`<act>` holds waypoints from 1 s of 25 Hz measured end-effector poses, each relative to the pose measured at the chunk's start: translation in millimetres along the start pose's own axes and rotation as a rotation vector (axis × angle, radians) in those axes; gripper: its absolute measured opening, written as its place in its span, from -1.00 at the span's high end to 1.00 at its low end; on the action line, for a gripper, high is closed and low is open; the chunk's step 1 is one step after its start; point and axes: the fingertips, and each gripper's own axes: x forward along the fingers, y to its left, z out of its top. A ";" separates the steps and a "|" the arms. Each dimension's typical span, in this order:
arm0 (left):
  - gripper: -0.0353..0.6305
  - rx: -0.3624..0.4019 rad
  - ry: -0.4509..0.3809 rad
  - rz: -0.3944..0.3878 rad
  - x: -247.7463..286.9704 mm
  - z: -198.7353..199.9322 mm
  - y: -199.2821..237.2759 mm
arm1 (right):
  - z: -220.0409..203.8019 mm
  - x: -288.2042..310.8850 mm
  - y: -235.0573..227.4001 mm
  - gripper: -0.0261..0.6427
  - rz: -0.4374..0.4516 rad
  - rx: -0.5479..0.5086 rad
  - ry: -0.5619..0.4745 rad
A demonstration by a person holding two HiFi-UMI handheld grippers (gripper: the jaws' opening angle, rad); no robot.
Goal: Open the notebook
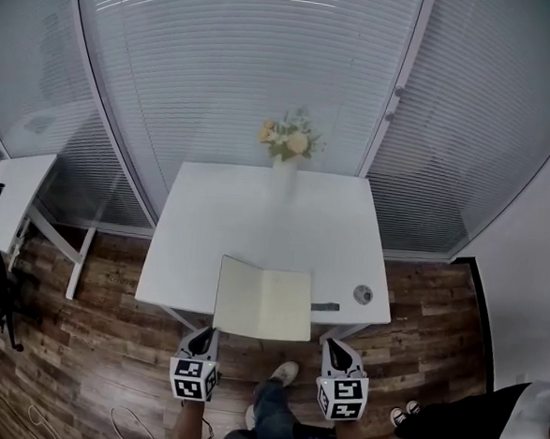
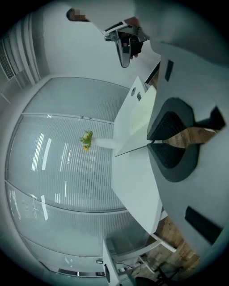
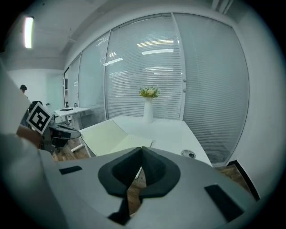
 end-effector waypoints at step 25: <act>0.82 -0.045 0.200 0.160 35.8 -67.8 33.7 | -4.8 29.0 -13.2 0.88 0.004 -0.012 0.033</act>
